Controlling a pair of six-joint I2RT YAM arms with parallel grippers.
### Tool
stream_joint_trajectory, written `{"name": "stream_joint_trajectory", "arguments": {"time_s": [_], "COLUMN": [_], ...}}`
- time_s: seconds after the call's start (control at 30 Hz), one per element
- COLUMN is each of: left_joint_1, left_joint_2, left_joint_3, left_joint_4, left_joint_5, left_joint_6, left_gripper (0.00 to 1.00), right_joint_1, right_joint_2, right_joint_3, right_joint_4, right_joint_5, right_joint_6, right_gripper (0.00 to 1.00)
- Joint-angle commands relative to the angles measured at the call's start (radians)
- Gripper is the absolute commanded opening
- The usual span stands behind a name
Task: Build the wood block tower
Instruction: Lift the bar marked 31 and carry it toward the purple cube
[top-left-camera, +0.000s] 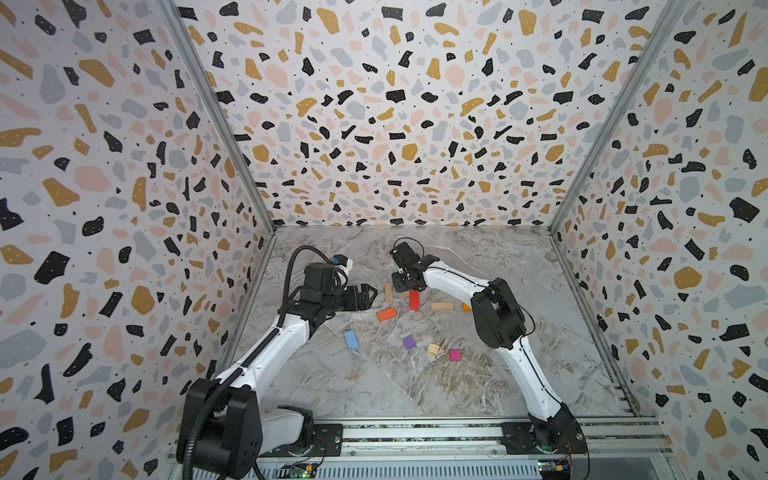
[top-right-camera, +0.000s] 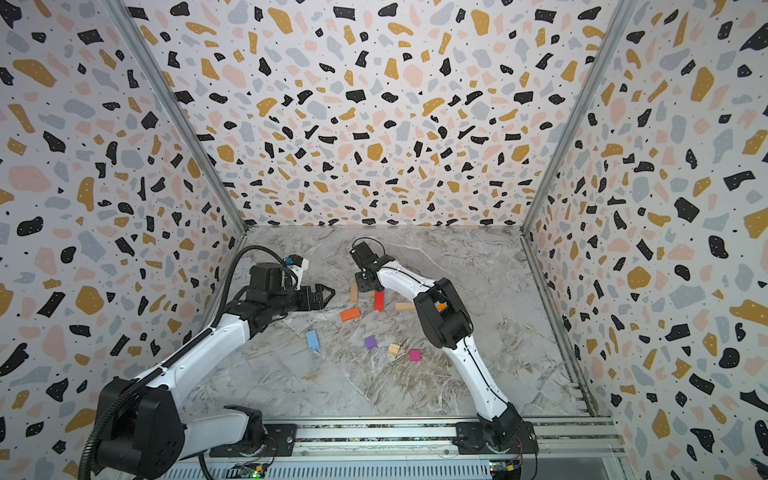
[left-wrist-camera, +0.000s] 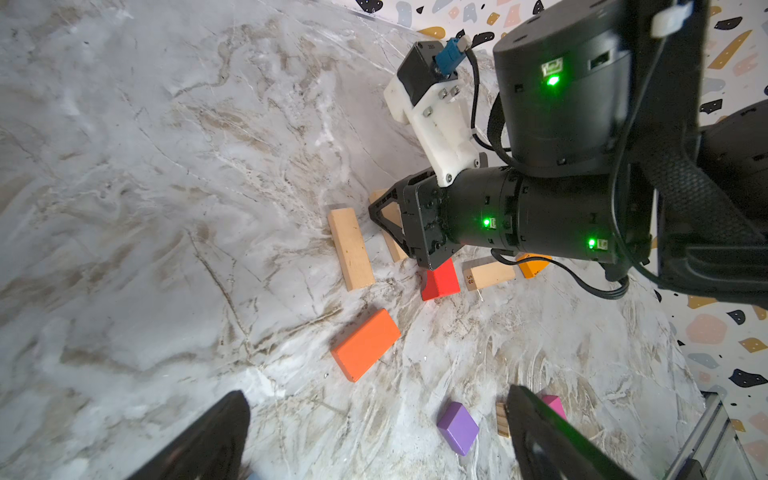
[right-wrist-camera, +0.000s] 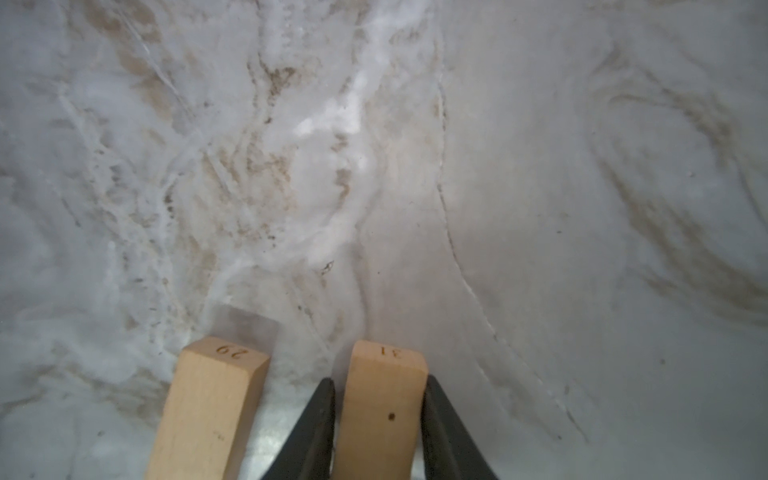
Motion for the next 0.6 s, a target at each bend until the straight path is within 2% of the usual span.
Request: {"name": "stream_joint_trajectory", "arguments": {"time_s": [0.0,0.27,0.57], "left_joint_1": [-0.006,-0.006,-0.006], "left_joint_2": [-0.008,-0.008,-0.013], "left_joint_3": [-0.005,-0.005,-0.002], "left_joint_4": [0.027,0.025,0.021], "left_joint_5": [0.01,0.011,0.001], "left_joint_6": [0.007,0.006,0.008], "left_gripper": [0.97,0.97,0.97], "right_joint_1": [0.006,0.015,0.025], "right_joint_2": [-0.007,-0.063,-0.2], "right_joint_3": [0.029,0.024,-0.012], "right_joint_4": [-0.041,0.01,0.012], "right_joint_5": [0.012,0.004,-0.013], "right_joint_6": [-0.002,-0.041,-0.139], "right_gripper": [0.3,0.17,0.13]}}
